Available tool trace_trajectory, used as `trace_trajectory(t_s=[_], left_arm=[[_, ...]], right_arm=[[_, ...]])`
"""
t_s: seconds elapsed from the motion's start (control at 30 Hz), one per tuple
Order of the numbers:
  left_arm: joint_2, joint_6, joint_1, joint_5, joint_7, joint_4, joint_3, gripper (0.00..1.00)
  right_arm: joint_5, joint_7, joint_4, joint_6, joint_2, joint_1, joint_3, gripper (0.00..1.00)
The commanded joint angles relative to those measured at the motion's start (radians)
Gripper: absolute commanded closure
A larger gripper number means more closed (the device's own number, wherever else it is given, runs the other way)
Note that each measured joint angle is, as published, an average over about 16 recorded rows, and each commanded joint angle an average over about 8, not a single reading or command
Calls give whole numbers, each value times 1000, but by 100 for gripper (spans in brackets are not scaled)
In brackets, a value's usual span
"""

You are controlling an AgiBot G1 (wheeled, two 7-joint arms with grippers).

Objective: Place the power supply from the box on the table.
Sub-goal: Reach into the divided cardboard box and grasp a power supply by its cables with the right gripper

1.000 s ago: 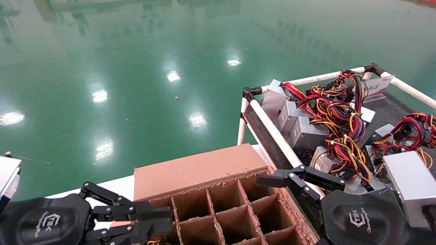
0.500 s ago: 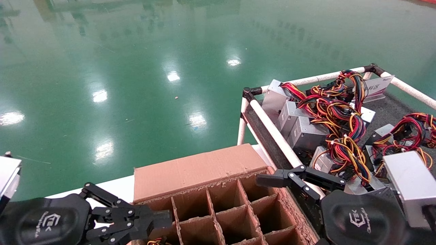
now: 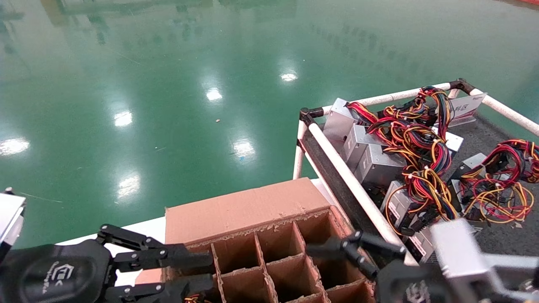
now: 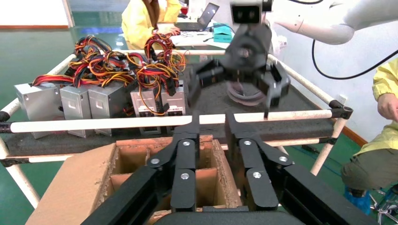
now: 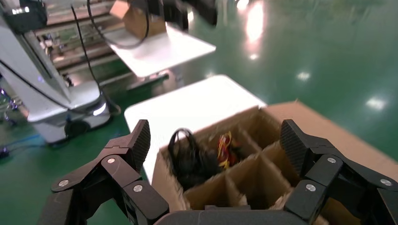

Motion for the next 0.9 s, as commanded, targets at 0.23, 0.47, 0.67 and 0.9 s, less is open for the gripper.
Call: trace_trajectory(t_s=[0.23,0.47,0.67,0.9], left_arm=[[0,0,0,0,0,0,0,0],[0,0,0,0,0,0,0,0],[0,0,0,0,0,0,0,0],[0,0,0,0,0,0,0,0]], right_arm=[[-96,15,7,15,-58,2,-66,0],[-153,49,18,41,-138,12,-121,0],[-194,86,34,70,-209,23,-163,0],[-254,107,28,103,-274,28,-207,0]])
